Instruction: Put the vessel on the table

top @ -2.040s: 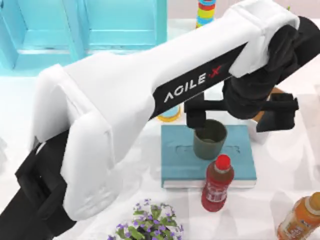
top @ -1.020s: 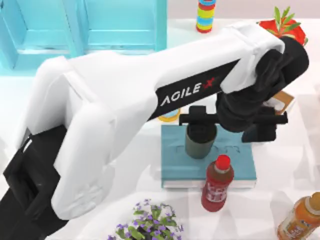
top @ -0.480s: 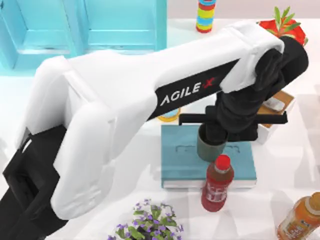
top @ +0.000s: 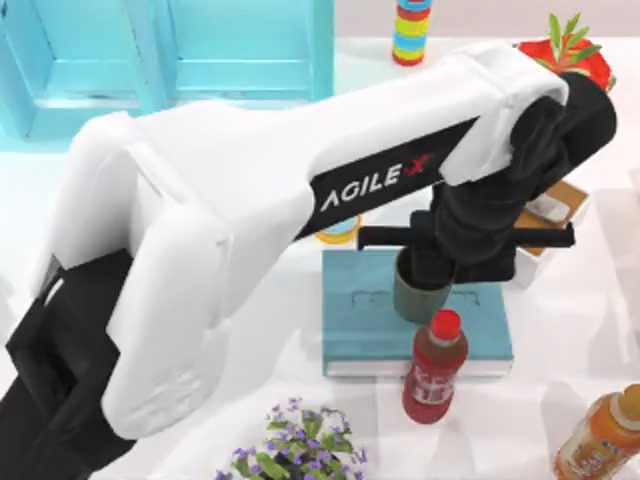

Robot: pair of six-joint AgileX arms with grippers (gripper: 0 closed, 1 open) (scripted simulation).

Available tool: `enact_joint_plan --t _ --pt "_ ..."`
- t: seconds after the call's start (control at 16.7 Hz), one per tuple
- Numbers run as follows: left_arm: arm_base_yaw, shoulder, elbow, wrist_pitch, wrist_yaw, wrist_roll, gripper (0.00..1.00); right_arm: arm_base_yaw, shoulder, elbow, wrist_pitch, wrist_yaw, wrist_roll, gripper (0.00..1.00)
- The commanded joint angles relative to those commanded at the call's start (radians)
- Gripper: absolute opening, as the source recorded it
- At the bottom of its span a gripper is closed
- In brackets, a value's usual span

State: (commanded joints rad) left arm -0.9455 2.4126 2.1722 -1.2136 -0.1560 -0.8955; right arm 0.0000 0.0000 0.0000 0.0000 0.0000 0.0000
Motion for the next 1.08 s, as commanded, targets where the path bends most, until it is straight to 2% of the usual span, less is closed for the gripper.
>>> enact_joint_plan --t 0.6,0.9,1.08 --pt "-0.001 0.036 0.262 -0.226 0.0 -0.001 0.0 0.0 0.0 0.0 0.0 0.0 0.0 1.0" --pt "0.007 0.022 0.246 -0.218 0.001 0.008 0.0 0.0 0.0 0.0 0.0 0.0 0.0 1.0" --pt "0.058 -0.061 0.146 -0.18 0.007 0.06 0.0 0.0 0.0 0.0 0.0 0.0 0.0 1.0"
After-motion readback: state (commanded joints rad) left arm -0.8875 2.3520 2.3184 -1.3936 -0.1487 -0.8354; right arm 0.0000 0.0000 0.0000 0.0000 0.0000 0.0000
